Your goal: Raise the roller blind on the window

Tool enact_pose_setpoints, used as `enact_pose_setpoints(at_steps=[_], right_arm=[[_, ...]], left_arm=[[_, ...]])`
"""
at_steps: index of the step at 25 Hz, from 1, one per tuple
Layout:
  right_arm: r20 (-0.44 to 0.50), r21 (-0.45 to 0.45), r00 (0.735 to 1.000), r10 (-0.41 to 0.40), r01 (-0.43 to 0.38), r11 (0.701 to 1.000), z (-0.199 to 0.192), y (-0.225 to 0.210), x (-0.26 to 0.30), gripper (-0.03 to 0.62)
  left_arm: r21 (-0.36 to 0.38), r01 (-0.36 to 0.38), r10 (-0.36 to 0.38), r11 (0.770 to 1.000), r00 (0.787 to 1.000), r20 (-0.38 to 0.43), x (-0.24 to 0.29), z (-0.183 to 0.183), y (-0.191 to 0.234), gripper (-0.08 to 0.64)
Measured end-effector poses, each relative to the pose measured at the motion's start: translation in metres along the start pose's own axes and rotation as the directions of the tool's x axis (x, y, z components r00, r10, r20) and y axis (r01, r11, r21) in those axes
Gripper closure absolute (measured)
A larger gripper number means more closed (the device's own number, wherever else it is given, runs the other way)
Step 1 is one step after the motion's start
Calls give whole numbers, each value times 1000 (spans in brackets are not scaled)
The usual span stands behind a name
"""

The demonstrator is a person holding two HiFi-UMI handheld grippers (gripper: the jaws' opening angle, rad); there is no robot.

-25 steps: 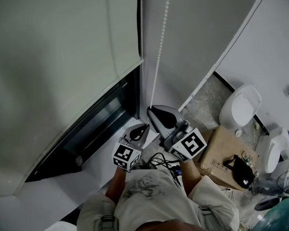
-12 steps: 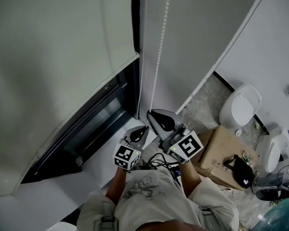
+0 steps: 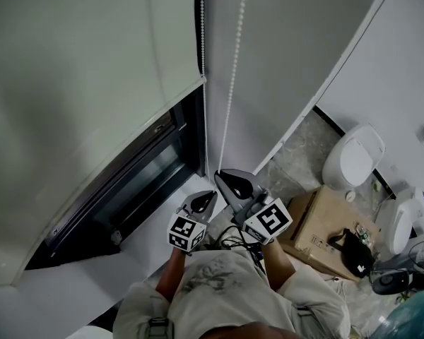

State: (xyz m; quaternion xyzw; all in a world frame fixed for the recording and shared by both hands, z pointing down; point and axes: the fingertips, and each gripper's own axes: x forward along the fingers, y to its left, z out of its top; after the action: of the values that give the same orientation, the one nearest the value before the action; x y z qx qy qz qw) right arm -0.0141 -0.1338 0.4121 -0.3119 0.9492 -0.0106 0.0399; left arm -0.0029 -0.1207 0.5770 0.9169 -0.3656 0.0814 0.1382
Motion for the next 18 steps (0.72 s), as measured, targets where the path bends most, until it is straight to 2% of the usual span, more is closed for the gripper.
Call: enact_pose_setpoints(at_steps=[10,14,18], right_arm=[[-9,-8,1000,2,-2,1000,-3,-1,-2,578],[-9,-8,1000,4,-4,1000,-3,-1,-1,578],[-8,-7,1000,0,0,1000,-2,-3,-1,578]], left_arm=[[16,4,-4,1000,1000,13,-10,9,-8,544],[13,16,-17,1000,997,74,-23,39,-11,517],[22,19,-23,1000,986,163,-41,86,-13,505]])
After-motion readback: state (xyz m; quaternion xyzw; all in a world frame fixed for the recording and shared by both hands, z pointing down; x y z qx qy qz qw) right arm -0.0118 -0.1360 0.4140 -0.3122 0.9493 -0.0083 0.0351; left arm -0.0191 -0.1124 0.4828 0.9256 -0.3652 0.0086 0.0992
